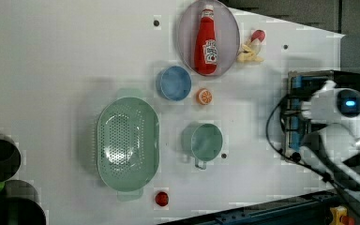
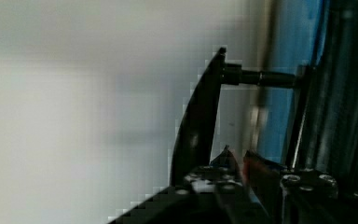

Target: Flap open oven.

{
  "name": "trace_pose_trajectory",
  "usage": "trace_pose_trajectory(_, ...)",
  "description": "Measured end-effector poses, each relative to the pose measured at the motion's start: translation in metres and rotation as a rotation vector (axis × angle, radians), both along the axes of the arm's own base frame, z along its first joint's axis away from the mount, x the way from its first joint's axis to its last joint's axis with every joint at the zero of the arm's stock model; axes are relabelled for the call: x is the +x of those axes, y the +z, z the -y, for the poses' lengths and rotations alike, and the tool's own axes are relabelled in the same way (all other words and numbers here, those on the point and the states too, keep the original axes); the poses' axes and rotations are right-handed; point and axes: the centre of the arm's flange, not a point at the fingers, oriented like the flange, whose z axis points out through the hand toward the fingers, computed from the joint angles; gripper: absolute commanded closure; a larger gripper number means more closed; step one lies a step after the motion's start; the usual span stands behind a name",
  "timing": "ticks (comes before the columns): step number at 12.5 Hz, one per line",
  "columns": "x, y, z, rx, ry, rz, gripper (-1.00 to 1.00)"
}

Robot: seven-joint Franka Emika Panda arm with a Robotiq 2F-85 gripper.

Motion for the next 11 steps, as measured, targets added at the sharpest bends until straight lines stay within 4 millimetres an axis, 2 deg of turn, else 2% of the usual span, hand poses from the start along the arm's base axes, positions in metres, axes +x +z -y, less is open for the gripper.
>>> trace_pose_trajectory(3,-0.007,-0.052,-0.042,-0.078,0.01,0.0,0.65)
trace_pose_trajectory(7,-0.025,-0.11,-0.071,-0.138,-0.045,-0.015,0.65)
trace_pose_trajectory(11,-0.02,-0.108,-0.071,-0.151,-0.088,0.038,0.65)
